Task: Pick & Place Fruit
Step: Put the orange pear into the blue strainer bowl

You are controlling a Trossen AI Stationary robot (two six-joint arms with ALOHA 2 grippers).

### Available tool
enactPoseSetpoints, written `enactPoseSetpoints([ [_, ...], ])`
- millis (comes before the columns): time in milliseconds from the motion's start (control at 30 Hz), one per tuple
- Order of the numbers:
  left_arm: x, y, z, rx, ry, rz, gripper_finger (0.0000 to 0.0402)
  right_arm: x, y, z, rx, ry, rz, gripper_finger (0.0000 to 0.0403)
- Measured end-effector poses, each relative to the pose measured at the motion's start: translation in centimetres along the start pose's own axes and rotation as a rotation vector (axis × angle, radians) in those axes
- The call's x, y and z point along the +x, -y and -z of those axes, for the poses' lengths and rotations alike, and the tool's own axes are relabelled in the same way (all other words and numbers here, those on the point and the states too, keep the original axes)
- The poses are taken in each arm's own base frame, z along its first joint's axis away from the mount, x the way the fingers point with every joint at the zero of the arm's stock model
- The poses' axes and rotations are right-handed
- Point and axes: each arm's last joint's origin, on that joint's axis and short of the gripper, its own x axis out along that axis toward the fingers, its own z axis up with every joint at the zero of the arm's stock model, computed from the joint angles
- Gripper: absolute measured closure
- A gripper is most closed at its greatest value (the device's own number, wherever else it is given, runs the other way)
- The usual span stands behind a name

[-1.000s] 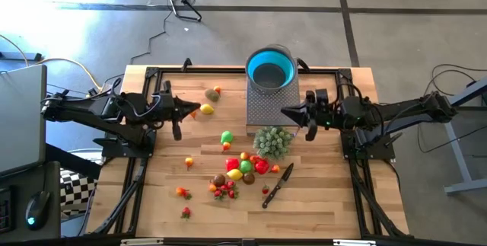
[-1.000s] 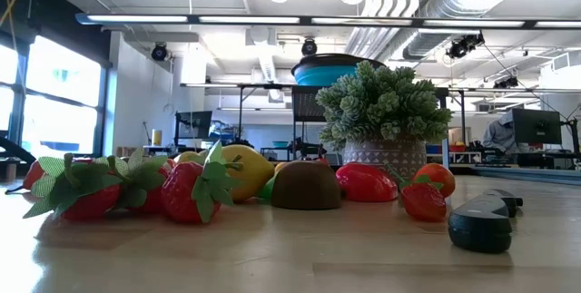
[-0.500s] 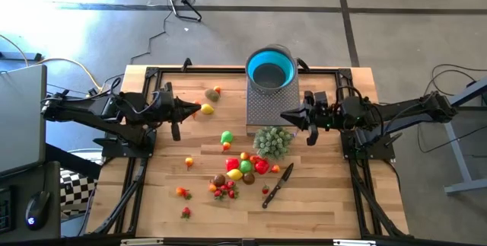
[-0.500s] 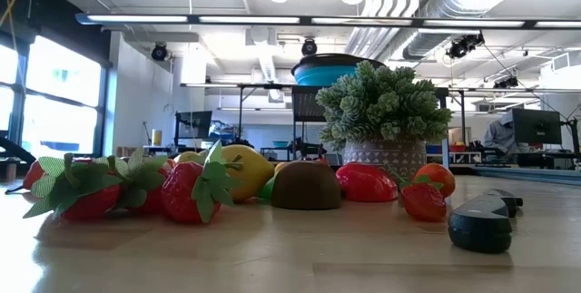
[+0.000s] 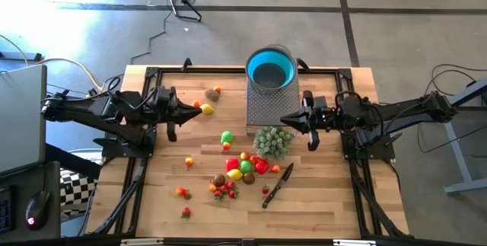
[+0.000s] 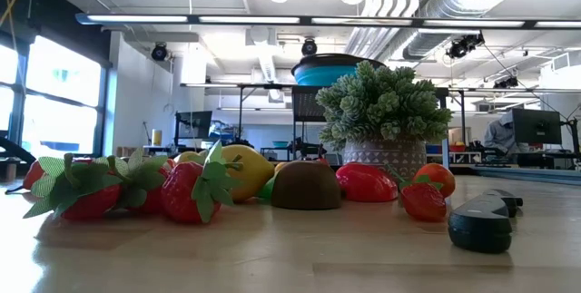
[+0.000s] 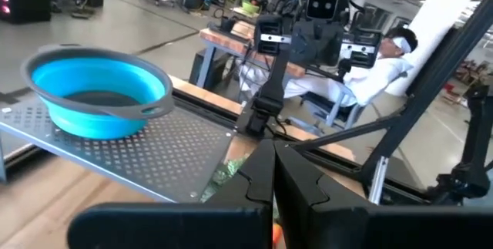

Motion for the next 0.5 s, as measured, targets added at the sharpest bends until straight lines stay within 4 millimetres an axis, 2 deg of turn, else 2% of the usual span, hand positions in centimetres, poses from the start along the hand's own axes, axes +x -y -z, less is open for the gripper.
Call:
enactPoseSetpoints([
  [233, 0.4, 0.1, 0.6, -0.083, -0.045, -0.003, 0.0402, 0.0, 0.2, 0.1, 0.003, -0.001, 0.067, 0.0401],
  [500, 1.3, 2.6, 2.7, -0.107, -0.15, 0.053, 0.0402, 0.0, 0.2, 0.1, 0.033, 0.003, 0.069, 0.0401],
])
